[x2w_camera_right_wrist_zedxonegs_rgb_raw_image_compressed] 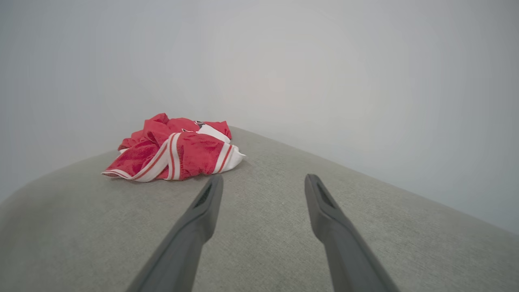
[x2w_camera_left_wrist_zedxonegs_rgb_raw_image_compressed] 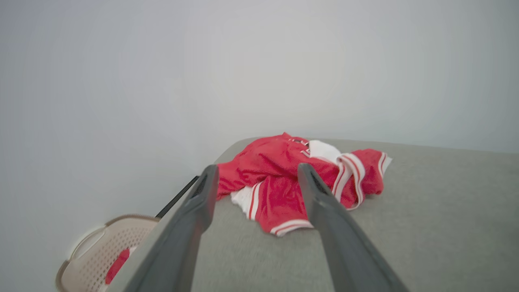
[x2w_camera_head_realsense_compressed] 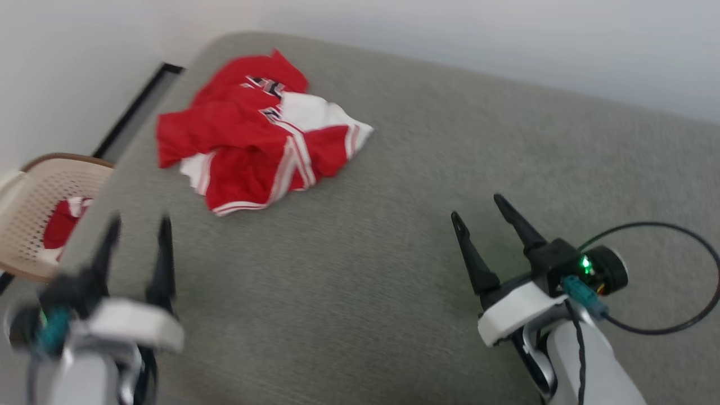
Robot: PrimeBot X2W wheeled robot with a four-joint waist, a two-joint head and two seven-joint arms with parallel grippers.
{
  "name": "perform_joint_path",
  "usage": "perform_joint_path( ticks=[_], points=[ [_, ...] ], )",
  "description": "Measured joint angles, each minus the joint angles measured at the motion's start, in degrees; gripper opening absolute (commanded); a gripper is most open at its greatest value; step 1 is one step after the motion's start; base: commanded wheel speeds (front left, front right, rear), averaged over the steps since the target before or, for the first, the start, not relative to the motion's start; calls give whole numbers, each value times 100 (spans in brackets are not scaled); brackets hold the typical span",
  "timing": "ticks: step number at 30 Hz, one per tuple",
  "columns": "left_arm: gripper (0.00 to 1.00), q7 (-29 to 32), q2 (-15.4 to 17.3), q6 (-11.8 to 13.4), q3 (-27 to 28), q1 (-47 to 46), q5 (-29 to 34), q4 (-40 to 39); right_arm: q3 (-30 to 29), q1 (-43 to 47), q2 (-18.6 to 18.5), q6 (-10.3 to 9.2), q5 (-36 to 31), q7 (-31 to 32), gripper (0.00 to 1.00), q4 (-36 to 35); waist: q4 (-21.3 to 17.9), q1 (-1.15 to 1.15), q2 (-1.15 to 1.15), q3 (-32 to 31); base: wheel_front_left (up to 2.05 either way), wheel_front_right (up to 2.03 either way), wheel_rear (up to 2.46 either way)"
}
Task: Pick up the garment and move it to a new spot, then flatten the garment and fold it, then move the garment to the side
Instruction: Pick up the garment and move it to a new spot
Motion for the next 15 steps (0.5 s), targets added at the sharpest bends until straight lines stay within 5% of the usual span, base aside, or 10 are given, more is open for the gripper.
perform_joint_path(
  ticks=[2,9,15],
  points=[
    [100,0,167,0,-110,-232,-131,33,-13,-47,-1,0,-33,0,100,-10,-67,0,0,87,0,0,0],
    [100,-2,1593,-4,-1138,-1959,-1076,1081,79,-308,-7,0,-98,0,100,-199,-699,0,0,734,0,0,0],
    [100,1369,2405,-5,-2352,-3022,-3695,2516,235,-381,-12,0,-25,-1,100,-398,-1346,0,0,1189,0,0,0]
  ],
)
